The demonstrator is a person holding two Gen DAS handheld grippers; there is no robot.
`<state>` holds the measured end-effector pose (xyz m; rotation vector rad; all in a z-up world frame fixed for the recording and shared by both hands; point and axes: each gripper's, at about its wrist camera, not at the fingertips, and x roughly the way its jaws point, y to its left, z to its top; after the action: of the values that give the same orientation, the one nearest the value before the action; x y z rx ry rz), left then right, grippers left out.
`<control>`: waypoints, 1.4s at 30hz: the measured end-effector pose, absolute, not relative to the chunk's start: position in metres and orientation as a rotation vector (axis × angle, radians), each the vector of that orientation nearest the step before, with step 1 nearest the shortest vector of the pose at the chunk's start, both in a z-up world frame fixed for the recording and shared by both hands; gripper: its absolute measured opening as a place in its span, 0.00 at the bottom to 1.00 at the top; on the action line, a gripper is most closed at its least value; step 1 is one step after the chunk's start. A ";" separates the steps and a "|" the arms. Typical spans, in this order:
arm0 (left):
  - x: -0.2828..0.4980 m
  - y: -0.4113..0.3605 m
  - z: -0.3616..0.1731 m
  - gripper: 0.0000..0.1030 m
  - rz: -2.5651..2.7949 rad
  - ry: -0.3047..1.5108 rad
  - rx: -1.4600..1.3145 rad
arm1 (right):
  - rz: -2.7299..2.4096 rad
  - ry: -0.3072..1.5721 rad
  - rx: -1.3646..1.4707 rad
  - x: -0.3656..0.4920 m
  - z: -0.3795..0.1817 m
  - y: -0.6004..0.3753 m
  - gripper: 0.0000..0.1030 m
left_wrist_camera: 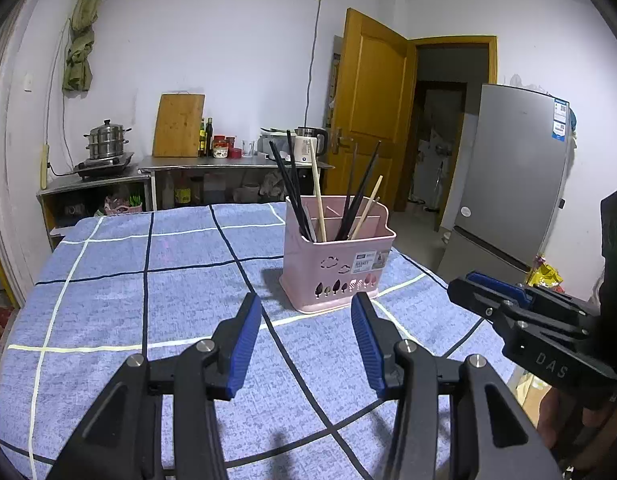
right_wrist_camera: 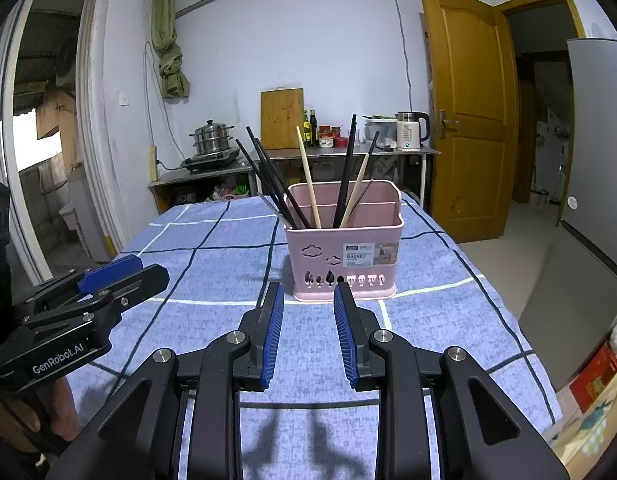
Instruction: Organize utensils
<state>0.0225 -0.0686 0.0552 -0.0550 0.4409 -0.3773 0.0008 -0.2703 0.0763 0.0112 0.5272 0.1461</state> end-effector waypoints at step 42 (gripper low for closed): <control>0.019 -0.071 0.055 0.49 -0.347 0.431 -0.051 | 0.140 0.532 0.000 -0.006 0.078 -0.264 0.26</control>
<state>0.0188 -0.0709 0.0551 -0.0506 0.4311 -0.3467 -0.0055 -0.2643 0.0778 0.0000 0.5317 0.1402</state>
